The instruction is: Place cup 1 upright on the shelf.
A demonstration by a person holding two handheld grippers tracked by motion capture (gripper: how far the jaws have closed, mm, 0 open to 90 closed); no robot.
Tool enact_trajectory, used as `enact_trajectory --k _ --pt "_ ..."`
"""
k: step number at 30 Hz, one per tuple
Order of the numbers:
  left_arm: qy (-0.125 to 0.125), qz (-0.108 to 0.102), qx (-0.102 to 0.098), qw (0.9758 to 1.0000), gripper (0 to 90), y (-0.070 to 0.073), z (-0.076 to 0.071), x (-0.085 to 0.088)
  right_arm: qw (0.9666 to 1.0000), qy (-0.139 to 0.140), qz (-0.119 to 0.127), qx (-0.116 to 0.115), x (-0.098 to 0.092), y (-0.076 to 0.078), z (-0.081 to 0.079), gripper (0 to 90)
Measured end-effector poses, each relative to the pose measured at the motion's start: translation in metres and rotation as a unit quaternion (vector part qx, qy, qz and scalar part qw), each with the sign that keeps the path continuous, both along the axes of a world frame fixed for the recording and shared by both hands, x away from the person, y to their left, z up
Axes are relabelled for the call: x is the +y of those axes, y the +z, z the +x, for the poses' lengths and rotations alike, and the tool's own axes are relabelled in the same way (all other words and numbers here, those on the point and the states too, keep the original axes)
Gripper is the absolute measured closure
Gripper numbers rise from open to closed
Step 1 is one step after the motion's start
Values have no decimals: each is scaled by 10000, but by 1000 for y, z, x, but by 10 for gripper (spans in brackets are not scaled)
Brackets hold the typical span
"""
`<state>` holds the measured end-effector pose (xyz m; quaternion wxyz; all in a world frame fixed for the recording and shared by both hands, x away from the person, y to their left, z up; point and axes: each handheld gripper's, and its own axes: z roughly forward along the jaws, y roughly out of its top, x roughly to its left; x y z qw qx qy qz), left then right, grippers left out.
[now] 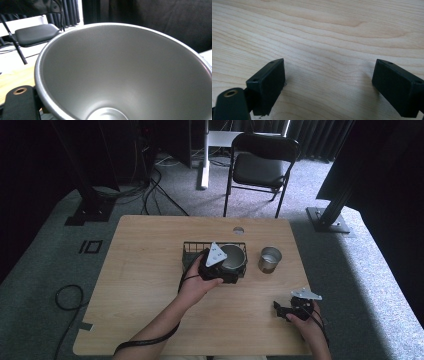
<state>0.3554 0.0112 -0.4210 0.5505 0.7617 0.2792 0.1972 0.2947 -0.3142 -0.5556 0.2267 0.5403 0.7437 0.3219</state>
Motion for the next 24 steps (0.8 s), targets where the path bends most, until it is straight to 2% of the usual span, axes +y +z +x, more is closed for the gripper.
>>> enact_trajectory --k 15,21,24 --pt "452 -94 -140 9988 141 11 18 25 10000 1 1 0 0 0 0 110" --pt "705 -265 -218 9969 141 11 25 36 10000 0 1 -1 0 0 0 110" --pt "830 -244 -238 9960 141 9 28 40 10000 0 0 -1 0 0 0 110"
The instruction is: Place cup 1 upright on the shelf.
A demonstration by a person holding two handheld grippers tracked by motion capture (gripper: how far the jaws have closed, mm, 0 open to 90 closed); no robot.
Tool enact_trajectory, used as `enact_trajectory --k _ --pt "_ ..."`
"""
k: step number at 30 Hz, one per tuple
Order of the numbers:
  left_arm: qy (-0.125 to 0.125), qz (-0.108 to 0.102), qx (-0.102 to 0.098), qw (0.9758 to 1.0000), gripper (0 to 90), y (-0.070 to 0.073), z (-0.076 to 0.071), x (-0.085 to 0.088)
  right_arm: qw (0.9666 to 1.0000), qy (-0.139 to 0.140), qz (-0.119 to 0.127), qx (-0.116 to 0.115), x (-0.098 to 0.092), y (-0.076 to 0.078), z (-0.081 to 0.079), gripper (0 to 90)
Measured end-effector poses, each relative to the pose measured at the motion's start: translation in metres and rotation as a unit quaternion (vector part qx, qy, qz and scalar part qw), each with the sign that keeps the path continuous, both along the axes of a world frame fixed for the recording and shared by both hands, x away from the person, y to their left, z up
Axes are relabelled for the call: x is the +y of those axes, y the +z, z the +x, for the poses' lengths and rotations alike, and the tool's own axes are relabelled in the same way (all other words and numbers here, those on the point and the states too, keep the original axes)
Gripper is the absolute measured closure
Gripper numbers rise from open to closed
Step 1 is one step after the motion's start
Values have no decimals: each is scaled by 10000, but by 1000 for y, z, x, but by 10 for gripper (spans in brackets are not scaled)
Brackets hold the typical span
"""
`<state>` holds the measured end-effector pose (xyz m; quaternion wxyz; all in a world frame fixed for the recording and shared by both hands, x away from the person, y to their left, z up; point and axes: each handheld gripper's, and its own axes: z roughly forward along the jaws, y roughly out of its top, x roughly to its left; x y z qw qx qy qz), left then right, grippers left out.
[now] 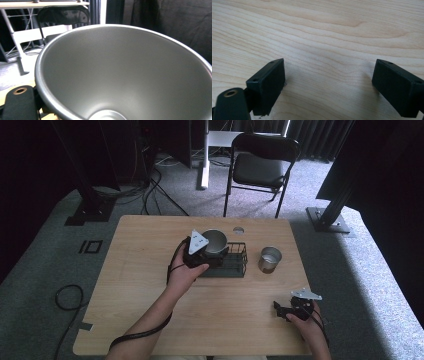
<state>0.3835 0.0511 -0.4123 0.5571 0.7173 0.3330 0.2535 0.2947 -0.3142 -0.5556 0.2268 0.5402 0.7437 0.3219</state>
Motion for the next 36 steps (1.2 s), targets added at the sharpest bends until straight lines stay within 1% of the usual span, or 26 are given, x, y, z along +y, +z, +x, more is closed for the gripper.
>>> enact_trajectory --k 6,9,11,13,15,16,20,23,25,26,29,30,32,35,36 --pt "163 -96 -4 9998 141 2 7 7 10000 -1 0 0 0 0 0 110" --pt "315 -135 -32 9994 141 2 12 12 10000 -1 0 0 0 0 0 109" --pt "456 -170 -48 9988 141 0 15 14 10000 -1 -3 -1 0 0 0 110" --pt "574 -253 -21 9980 141 -3 18 16 10000 -2 1 3 0 0 0 110" --pt "717 -187 -88 9972 141 -5 21 18 10000 -1 1 4 0 0 0 110" --pt "770 -205 -99 9968 141 -6 22 19 10000 -1 2 4 0 0 0 110" --pt "854 -336 -119 9957 141 -11 30 22 10000 0 1 3 0 0 0 110" --pt "995 -288 -105 9946 141 -17 35 22 10000 0 1 3 0 0 0 109" --pt "1059 -278 -57 9940 141 -22 38 23 10000 0 0 3 0 0 0 110" --pt "1072 -249 -66 9939 141 -25 39 23 10000 1 0 3 0 0 0 110" --pt "1111 -258 -29 9935 141 -30 43 25 10000 0 1 3 0 0 0 110" --pt "1135 -247 -61 9932 141 -33 44 26 10000 1 1 3 0 0 0 110" --pt "1132 -281 -48 9932 141 -36 45 26 10000 1 1 3 0 0 0 110" --pt "1102 -420 3 9930 141 -41 46 26 10000 1 1 3 0 0 0 110" --pt "1109 -390 9 9931 141 -43 46 26 10000 0 2 4 0 0 0 110"
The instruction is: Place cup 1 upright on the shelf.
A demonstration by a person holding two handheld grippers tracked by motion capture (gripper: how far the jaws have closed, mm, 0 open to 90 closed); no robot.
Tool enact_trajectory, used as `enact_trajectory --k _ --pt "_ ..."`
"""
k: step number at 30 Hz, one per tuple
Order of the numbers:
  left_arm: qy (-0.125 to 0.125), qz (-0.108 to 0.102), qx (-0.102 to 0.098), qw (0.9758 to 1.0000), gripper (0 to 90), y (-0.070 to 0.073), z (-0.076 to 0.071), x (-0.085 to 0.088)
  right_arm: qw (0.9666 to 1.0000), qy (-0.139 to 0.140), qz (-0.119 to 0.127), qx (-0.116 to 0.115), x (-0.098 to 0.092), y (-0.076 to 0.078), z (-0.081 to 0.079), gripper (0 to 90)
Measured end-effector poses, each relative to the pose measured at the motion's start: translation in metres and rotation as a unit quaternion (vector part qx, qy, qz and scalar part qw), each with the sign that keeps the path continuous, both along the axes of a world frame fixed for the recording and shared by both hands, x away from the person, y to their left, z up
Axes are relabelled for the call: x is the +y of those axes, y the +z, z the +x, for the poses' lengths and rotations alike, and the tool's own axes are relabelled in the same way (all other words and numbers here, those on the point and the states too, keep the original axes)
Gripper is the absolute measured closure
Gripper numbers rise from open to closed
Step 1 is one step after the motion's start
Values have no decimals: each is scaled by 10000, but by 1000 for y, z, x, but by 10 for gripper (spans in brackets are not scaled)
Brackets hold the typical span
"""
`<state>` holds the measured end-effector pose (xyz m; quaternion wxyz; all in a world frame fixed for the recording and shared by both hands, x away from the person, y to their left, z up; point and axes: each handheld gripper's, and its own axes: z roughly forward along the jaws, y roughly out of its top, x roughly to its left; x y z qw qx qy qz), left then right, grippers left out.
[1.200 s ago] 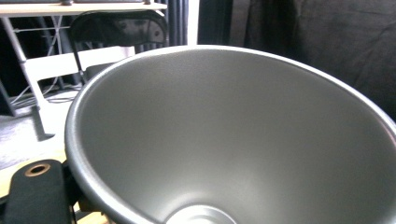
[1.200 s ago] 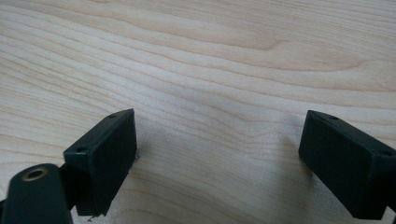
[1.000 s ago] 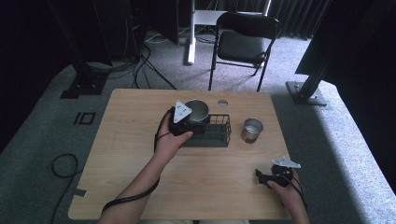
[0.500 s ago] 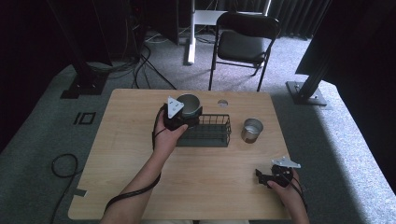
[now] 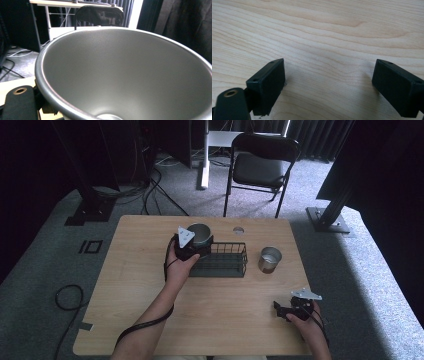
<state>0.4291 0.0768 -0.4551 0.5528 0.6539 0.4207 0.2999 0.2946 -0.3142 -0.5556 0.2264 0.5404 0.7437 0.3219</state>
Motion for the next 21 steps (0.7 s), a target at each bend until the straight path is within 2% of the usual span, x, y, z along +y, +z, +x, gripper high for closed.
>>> enact_trajectory --k 5,7,9,12,14,21 --pt "-9 129 74 9999 141 -8 3 -1 10000 0 0 0 0 0 0 110" --pt "-62 52 83 9999 141 -11 3 -2 10000 0 0 1 0 0 0 110" --pt "-82 137 78 9998 141 -14 4 -4 10000 0 0 0 0 0 0 110" --pt "-129 108 130 9998 141 -17 4 -5 10000 0 0 0 0 0 0 110" --pt "-106 216 133 9996 141 -21 4 -6 10000 -1 1 0 0 0 0 110" --pt "-147 244 184 9994 141 -28 4 -6 10000 0 0 0 0 0 0 110"
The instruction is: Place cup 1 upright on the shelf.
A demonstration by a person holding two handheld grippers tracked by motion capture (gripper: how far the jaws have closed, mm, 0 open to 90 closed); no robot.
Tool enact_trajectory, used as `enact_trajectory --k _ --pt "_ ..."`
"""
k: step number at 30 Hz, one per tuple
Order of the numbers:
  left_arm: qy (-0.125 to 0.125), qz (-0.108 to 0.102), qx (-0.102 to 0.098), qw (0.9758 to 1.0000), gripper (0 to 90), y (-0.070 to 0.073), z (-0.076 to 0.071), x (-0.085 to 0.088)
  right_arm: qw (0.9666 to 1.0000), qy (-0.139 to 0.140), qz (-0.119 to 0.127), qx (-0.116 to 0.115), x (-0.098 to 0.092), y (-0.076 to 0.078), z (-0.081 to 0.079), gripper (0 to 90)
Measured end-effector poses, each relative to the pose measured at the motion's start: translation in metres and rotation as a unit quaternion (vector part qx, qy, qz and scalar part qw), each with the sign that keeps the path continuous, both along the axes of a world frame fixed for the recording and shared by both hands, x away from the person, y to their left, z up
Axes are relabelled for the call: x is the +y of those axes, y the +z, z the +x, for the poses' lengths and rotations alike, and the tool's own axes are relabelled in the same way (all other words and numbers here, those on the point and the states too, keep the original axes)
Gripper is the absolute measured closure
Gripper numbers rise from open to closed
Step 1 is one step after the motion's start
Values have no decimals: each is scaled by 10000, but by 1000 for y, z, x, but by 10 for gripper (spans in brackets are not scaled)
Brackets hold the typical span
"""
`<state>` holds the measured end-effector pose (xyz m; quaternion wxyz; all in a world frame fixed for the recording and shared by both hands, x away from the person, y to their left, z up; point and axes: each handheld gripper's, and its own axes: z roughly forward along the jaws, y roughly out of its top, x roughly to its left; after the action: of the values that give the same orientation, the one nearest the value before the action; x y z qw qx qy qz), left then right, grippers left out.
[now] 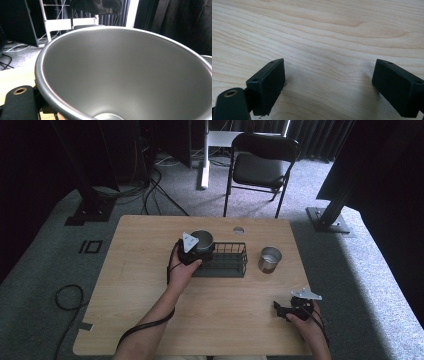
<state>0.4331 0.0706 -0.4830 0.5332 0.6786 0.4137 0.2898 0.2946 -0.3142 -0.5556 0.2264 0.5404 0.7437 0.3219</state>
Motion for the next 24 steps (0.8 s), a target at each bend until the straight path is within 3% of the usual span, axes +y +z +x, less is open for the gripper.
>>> enact_trajectory --k 10,14,16,24 --pt "-12 18 37 10000 140 -7 -1 -1 10000 0 0 0 0 0 0 110" --pt "45 60 147 9999 138 -4 -2 -1 10000 0 0 -1 0 0 0 110" --pt "-18 237 106 9997 134 -3 -3 -1 10000 -1 0 0 0 0 0 110" --pt "-55 292 134 9995 96 6 -5 1 10000 -1 0 0 0 0 0 110"
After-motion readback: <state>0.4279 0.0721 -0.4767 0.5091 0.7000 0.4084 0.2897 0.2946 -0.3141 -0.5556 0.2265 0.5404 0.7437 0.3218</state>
